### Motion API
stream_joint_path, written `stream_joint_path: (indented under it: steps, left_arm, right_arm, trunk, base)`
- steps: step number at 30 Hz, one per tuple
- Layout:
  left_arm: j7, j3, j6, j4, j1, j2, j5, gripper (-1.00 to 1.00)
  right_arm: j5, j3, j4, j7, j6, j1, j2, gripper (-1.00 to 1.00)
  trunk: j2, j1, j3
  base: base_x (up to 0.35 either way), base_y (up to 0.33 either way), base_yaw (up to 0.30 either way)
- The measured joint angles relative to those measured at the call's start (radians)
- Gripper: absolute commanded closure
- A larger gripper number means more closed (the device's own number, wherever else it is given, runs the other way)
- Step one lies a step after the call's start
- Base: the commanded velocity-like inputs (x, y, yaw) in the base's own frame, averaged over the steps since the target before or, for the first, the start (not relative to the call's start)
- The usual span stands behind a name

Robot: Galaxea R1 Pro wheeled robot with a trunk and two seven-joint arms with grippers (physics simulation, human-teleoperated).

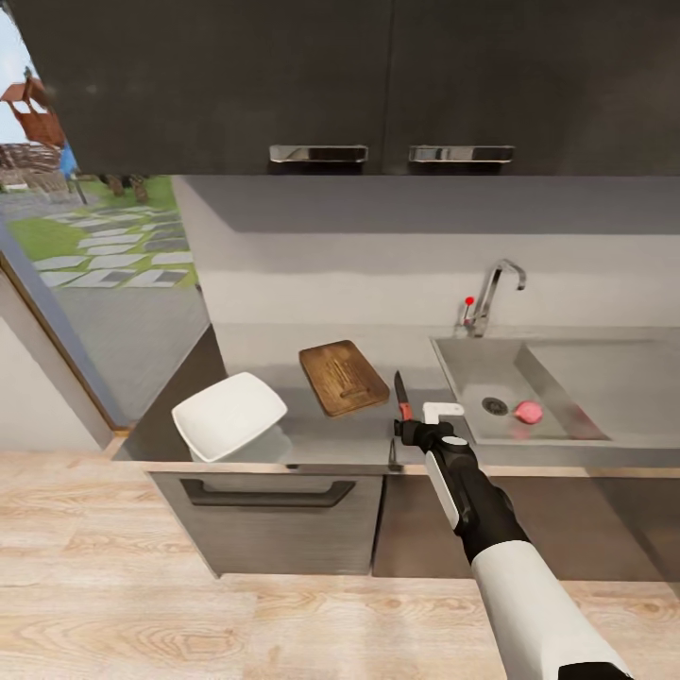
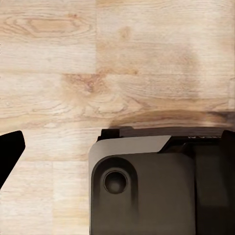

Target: In the kitchen, take the Vidalia onion out of the sink, dice it on the chopping board with the paring knife, put the diced onion into the bowl on the countertop, then place both the paring knife and the chopping board into the sink.

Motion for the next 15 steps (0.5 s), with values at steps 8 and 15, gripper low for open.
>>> stream_joint_path:
  steps: [8,15]
  left_arm:
    - [0.0,0.0,0.0,0.0,0.0,0.0,0.0,-1.0]
    - [0.0,0.0,0.001,0.0,0.0,0.0,0.0,-1.0]
  right_arm:
    - [0.0,0.0,0.0,-0.001,0.0,0.0,0.0,-1.0]
    - [0.0,0.0,0.0,0.0,0.0,0.0,0.0,-1.0]
  trunk:
    - [0.0,0.0,0.0]
    - [0.0,0.0,0.0]
  base:
    - [0.0,0.009,0.0]
    - [0.0,0.0,0.0]
